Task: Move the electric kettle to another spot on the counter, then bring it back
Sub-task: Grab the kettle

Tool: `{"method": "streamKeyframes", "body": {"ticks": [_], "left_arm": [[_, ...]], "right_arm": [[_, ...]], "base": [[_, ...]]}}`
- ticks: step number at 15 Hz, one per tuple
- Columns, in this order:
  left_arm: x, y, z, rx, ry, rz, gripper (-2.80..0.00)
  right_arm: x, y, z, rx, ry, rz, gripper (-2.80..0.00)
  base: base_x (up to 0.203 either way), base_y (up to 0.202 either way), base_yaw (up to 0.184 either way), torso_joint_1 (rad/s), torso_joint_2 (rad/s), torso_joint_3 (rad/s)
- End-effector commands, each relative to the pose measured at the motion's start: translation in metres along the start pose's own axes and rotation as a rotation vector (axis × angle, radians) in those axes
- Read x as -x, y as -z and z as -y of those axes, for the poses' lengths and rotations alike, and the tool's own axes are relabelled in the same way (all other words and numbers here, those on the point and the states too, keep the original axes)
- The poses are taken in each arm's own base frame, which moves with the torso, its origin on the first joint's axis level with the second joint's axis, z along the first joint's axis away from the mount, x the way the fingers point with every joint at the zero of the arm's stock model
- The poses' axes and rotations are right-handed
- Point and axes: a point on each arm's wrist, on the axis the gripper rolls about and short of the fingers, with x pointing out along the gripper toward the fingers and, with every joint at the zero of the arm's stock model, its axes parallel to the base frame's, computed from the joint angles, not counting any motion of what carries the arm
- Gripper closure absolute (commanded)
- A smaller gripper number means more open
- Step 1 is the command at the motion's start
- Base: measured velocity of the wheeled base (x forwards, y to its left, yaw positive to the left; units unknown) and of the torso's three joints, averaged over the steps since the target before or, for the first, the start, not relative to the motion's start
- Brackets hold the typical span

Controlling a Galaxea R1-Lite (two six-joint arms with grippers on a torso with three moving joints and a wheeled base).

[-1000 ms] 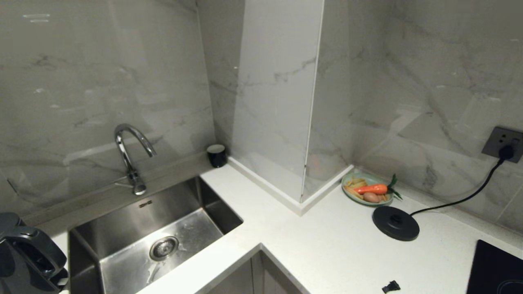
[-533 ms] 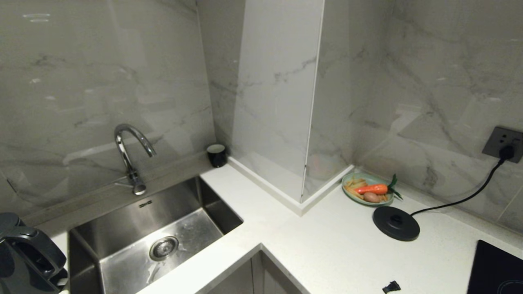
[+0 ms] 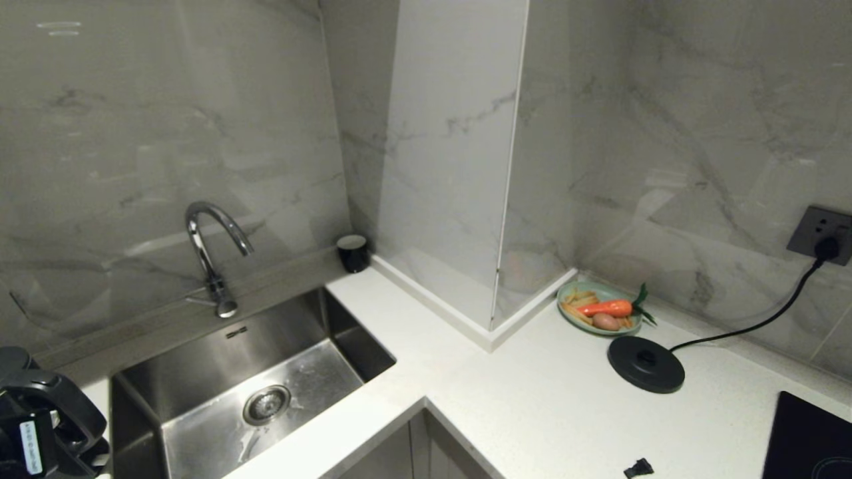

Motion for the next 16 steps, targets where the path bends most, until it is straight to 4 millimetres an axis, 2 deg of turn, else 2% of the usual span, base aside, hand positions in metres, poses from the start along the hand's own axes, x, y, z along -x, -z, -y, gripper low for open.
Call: {"method": "streamKeyframes", "body": {"ticks": [1, 4, 11, 12, 16], "left_arm": [[-0.048, 0.007, -0.002, 0.002, -0.136, -0.103, 0.00], [-0.051, 0.037, -0.004, -0.012, -0.153, -0.128, 0.00], [-0.066, 0.041, -0.022, 0.025, -0.213, -0.208, 0.00], [-0.072, 0.041, -0.025, 0.036, -0.211, -0.211, -2.80], [-0.100, 0.041, -0.040, 0.038, -0.159, -0.164, -2.80]], "right_arm": [[0.000, 0.000, 0.000, 0.001, 0.000, 0.000, 0.00], [0.000, 0.000, 0.000, 0.001, 0.000, -0.002, 0.00], [0.000, 0.000, 0.000, 0.001, 0.000, -0.002, 0.00], [0.000, 0.000, 0.000, 0.001, 0.000, -0.002, 0.00], [0.000, 0.000, 0.000, 0.001, 0.000, -0.002, 0.00]], "base": [[0.000, 0.000, 0.000, 0.000, 0.00, 0.000], [0.000, 0.000, 0.000, 0.000, 0.00, 0.000], [0.000, 0.000, 0.000, 0.000, 0.00, 0.000], [0.000, 0.000, 0.000, 0.000, 0.00, 0.000], [0.000, 0.000, 0.000, 0.000, 0.00, 0.000]]}}
